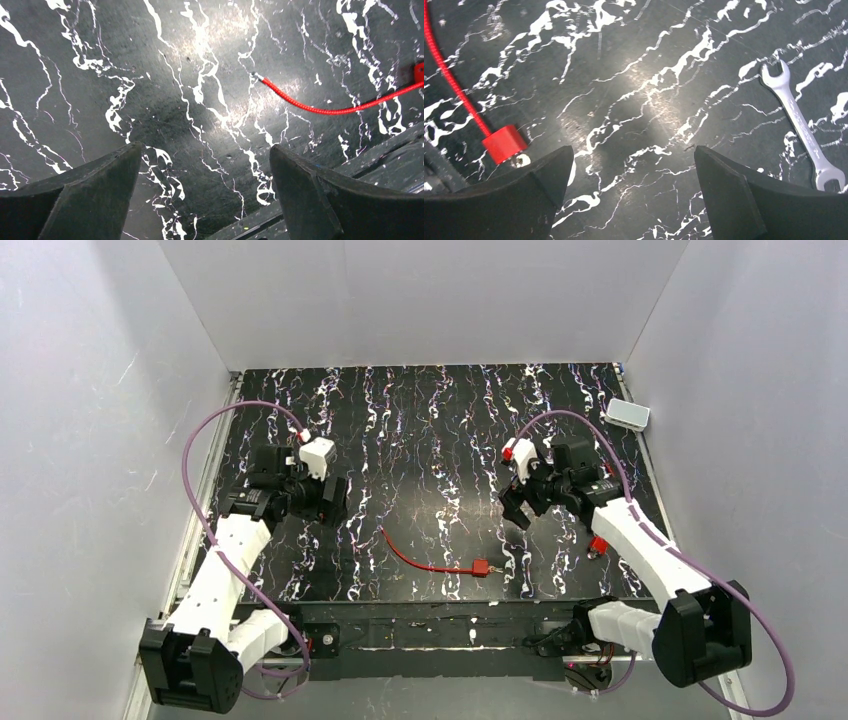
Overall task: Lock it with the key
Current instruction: Pick up the lock from the center of the board.
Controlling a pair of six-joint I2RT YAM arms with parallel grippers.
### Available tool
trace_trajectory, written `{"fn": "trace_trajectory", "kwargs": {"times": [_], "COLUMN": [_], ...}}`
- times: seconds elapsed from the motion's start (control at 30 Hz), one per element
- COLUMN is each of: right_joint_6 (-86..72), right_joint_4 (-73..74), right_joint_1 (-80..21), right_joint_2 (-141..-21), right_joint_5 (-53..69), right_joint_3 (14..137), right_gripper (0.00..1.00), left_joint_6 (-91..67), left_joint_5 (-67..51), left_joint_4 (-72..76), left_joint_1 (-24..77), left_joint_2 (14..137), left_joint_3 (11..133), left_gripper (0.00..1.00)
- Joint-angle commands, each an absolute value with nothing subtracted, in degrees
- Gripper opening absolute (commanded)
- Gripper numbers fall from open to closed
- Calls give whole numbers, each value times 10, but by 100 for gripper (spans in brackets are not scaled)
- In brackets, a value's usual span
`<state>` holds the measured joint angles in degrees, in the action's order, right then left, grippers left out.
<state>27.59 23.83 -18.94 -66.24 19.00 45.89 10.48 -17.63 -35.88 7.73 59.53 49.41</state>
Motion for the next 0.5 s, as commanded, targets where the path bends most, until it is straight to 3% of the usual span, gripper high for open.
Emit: {"fn": "trace_trajectory", "kwargs": {"times": [0.0, 0.47], "right_joint_6": [338, 378], "right_joint_4": [289, 301], "right_joint_1": [-208, -369], "right_joint_2": [-630, -640], "right_joint_5": [259, 216], "right_joint_3": [445, 400], "right_gripper": [100, 100], "left_joint_6": [84, 125], "left_joint_5": [-199, -281], "left_joint_4": [-331, -370], "left_joint_1": [79, 78], "left_joint_2": [553, 566], "left_joint_3": [493, 501], "left_gripper": [99, 99]}}
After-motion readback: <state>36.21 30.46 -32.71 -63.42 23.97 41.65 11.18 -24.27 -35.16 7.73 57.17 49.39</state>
